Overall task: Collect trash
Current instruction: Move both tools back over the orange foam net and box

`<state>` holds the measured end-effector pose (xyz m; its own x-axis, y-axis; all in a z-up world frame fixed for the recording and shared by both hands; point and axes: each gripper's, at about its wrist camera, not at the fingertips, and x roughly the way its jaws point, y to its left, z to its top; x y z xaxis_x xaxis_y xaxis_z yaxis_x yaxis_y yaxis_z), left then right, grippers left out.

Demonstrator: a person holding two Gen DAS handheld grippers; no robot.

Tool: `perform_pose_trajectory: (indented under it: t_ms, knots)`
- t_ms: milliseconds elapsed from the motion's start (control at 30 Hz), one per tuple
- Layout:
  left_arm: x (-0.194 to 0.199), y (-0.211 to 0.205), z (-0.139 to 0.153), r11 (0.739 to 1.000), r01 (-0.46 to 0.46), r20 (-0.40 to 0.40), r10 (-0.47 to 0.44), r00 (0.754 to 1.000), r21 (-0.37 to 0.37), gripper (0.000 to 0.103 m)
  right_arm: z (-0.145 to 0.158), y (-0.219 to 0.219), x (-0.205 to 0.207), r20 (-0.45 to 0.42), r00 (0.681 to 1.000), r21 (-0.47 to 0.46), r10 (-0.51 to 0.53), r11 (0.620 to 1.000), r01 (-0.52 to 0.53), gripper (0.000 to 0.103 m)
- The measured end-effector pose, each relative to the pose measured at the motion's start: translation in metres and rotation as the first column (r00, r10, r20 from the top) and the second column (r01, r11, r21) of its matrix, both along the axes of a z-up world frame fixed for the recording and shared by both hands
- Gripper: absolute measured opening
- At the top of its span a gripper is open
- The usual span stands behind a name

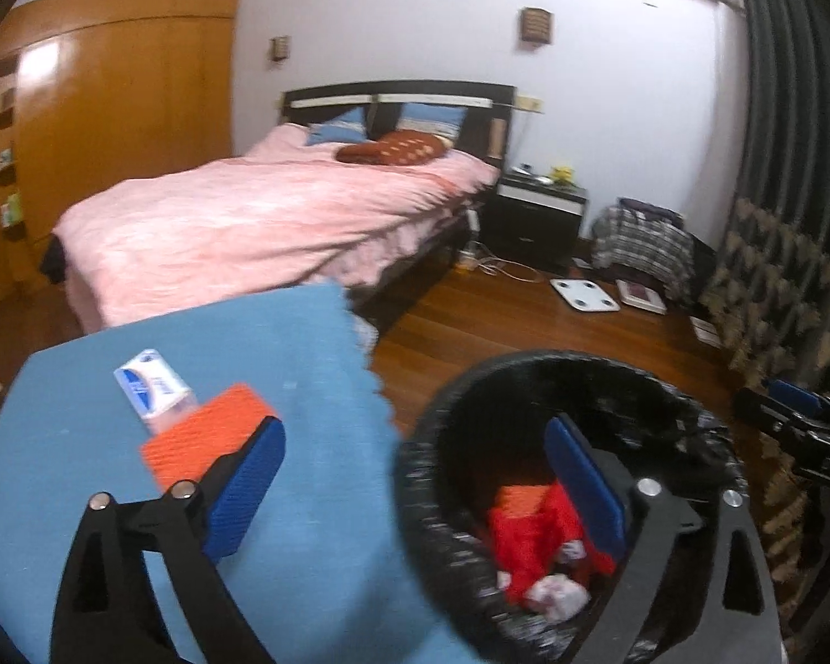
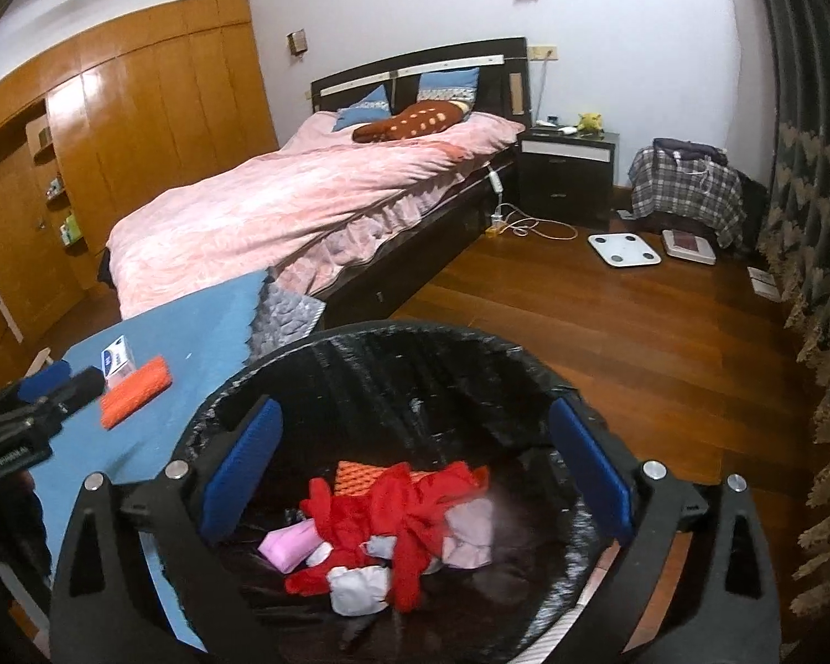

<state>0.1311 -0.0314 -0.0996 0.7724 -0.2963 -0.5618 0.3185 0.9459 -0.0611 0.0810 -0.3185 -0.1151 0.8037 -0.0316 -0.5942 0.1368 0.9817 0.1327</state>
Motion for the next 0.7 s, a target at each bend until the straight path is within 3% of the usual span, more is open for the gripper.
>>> perform_pose_trajectory:
  t_ms: [300,700]
  knots:
    - [0.002,0.077,-0.001,0.985,-0.171,0.001,0.171,0.985,0.008,0.097,0.003,0.055,0.028,-0.018,0.994,0.003,0.111,0.994,-0.111,0.096]
    - [0.011,0.170,-0.018,0.933,-0.358,-0.020,0.358,0.933,0.017,0.097,0.003,0.162,0.088,-0.016,0.952,0.016,0.307,0.952,-0.306,0.096]
